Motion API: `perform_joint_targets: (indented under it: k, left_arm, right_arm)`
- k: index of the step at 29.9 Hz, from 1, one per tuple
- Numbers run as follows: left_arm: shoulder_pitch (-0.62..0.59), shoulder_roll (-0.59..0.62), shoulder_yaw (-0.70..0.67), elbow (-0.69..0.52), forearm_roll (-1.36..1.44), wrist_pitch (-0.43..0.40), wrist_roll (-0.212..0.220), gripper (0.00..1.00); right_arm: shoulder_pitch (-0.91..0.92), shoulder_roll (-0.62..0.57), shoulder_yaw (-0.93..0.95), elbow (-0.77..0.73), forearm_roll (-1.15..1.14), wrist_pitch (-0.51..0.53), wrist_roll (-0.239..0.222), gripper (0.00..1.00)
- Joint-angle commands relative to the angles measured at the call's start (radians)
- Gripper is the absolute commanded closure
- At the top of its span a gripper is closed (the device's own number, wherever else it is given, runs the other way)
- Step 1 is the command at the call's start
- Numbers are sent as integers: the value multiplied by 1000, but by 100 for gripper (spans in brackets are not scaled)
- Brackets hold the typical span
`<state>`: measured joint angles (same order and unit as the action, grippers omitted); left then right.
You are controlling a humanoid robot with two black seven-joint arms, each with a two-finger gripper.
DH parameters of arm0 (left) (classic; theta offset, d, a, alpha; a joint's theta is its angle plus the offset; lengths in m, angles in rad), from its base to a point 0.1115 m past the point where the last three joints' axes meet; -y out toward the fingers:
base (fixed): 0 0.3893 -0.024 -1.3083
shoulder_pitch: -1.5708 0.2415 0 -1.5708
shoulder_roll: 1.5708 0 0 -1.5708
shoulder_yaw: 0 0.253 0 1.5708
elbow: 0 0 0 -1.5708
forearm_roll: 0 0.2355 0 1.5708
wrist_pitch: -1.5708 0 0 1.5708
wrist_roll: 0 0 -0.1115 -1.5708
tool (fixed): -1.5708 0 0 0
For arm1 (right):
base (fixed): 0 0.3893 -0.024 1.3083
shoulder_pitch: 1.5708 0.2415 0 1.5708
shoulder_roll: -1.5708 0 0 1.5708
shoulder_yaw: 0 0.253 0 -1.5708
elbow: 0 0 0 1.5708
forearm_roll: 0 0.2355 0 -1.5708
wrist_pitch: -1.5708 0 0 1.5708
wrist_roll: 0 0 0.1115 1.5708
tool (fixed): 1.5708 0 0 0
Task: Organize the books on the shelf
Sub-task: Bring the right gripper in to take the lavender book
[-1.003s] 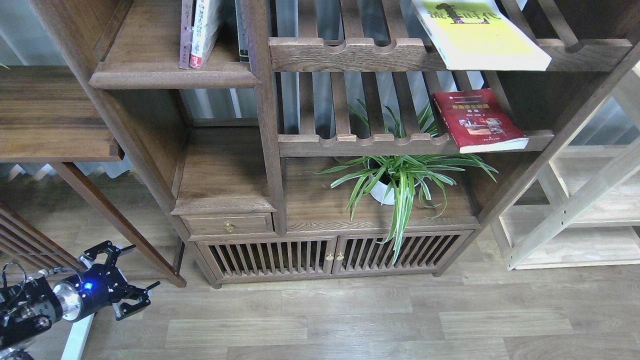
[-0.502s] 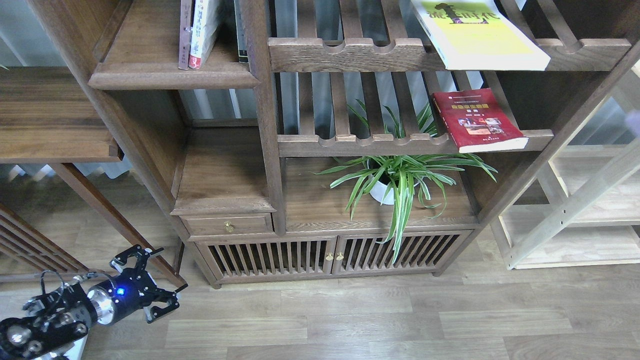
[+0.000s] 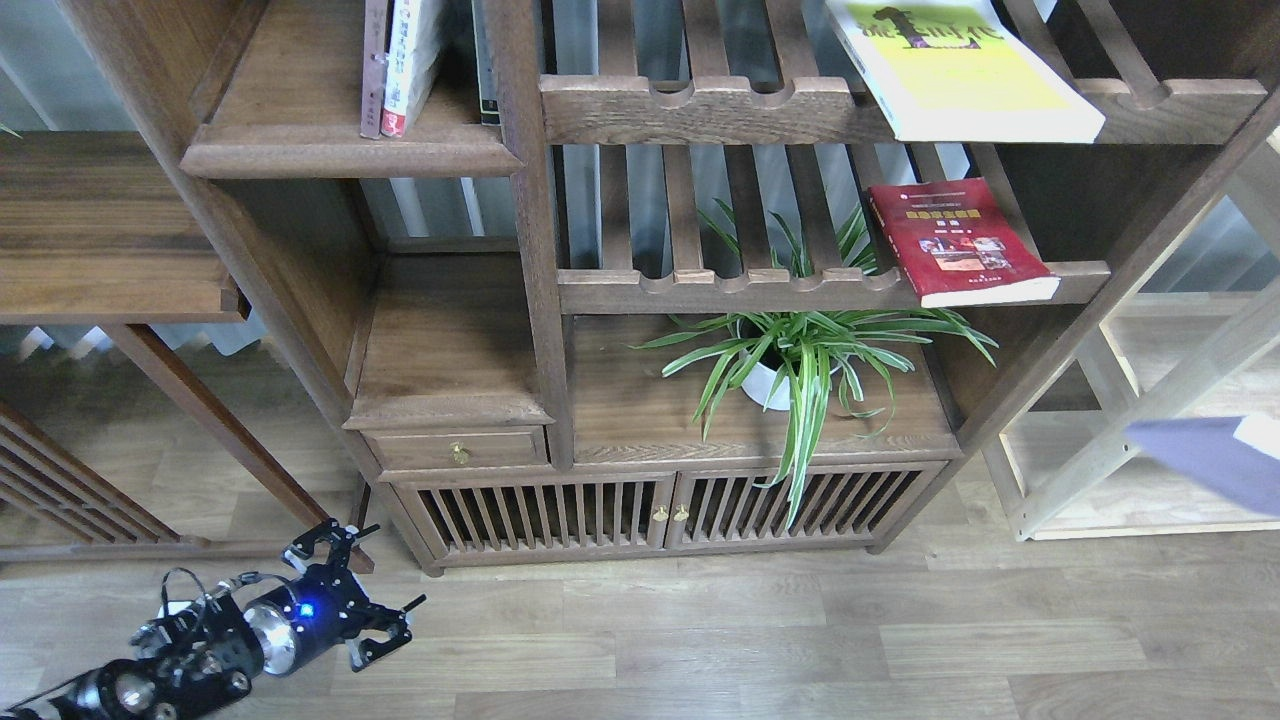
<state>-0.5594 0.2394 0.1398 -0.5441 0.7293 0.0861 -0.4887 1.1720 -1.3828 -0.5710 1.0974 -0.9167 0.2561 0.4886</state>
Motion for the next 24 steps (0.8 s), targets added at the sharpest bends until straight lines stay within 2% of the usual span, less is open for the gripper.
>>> perform_joint_targets:
  k: [1,10,13,19,20,21,22,24]
  left_arm:
    - [16,-34,1,18,-80,4,0,0]
    - [19,-52,29,32,-122,-12,0,0]
    - [23,-113,35,79,-122,-16,0,0]
    - [33,-233,61,170,-123,-74,0,0]
    - [33,-239,61,183,-123,-86,17,0]
    - [33,-239,61,197,-123,-104,66,0]
    - [33,-239,63,202,-123,-115,90,0]
    - [33,-239,64,203,-122,-120,116,0]
  right_arm:
    - [-113,135,6,-40,25,-72,0,97]
    - [-267,390,19,-172,68,-169,0,97]
    - [-322,484,19,-241,68,-195,0,97]
    - [-393,646,22,-330,84,-232,0,97]
    - [-403,660,22,-339,85,-238,0,97]
    - [-417,680,22,-352,87,-247,0,97]
    - [-425,695,22,-361,87,-254,0,97]
    - [-440,735,20,-375,85,-270,0,97]
